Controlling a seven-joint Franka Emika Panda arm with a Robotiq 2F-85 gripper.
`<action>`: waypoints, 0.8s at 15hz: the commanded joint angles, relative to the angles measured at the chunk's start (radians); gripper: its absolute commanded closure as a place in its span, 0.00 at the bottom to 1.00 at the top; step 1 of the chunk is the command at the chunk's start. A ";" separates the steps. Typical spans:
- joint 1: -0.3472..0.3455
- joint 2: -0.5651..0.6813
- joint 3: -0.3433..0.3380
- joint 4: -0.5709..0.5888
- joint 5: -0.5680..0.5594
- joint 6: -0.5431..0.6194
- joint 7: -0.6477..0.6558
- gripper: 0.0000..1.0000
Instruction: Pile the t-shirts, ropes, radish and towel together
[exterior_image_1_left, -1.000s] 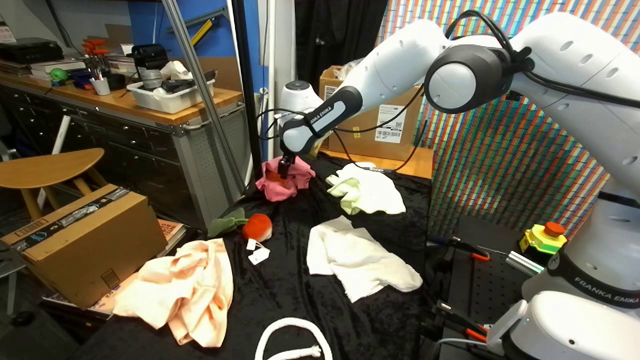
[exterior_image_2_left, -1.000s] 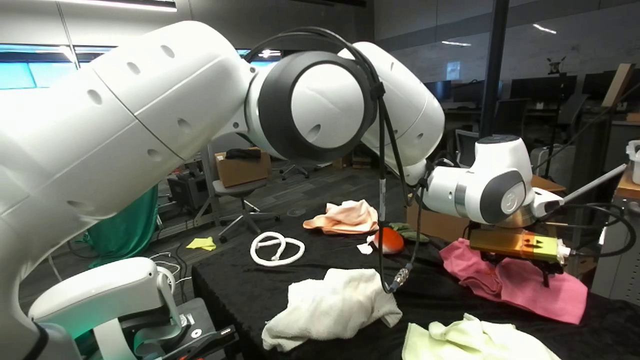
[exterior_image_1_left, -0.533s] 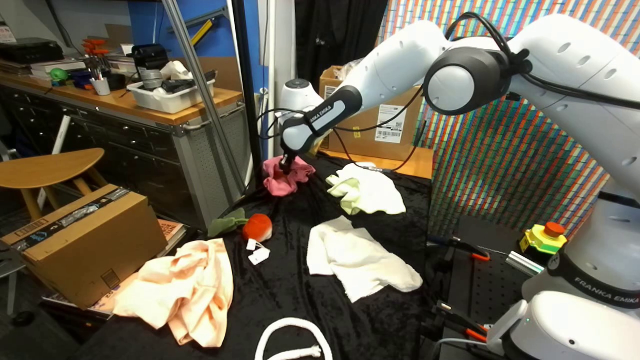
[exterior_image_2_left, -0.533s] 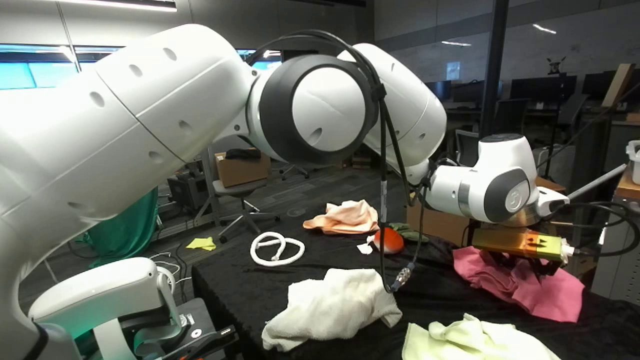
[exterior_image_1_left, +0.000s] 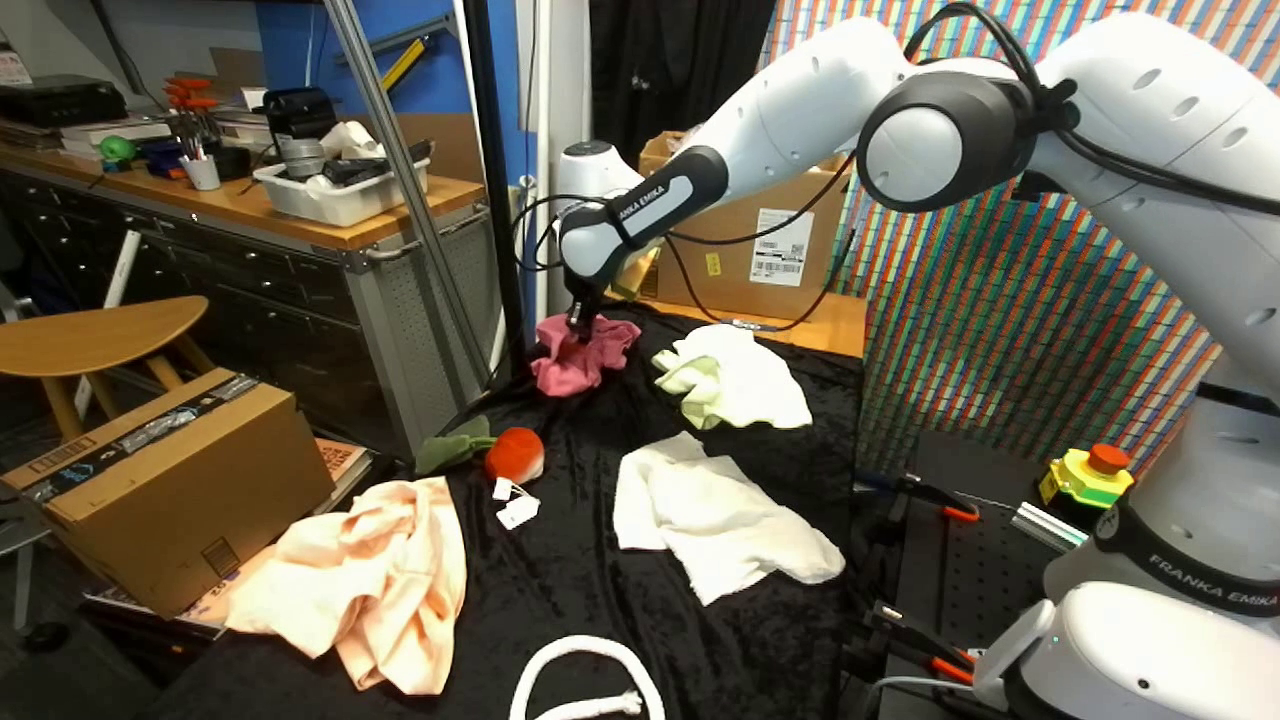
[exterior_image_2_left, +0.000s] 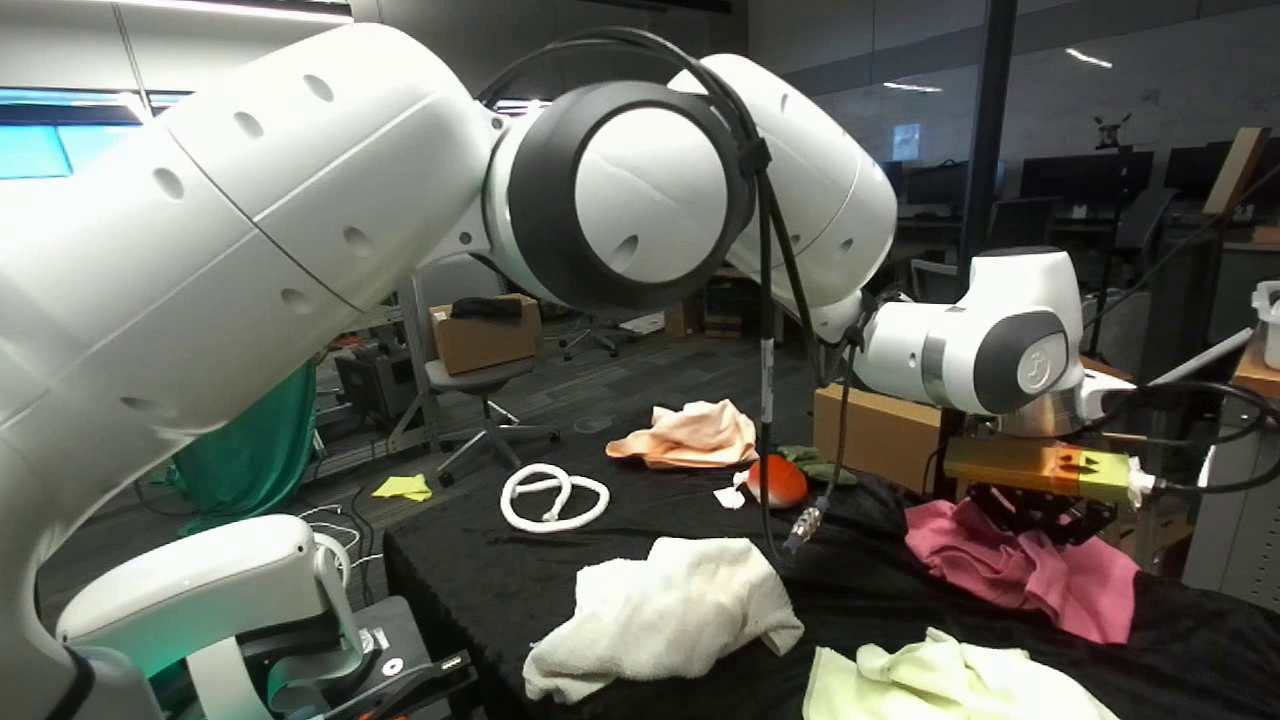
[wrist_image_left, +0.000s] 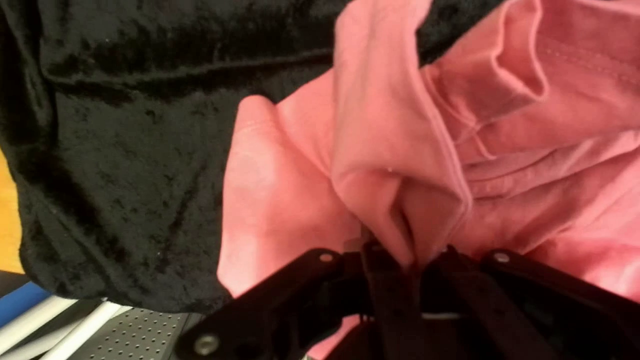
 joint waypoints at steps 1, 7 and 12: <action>-0.024 -0.125 0.039 -0.104 -0.006 -0.074 -0.071 0.95; -0.033 -0.349 0.068 -0.353 -0.007 -0.150 -0.165 0.95; -0.028 -0.541 0.102 -0.605 0.017 -0.209 -0.213 0.95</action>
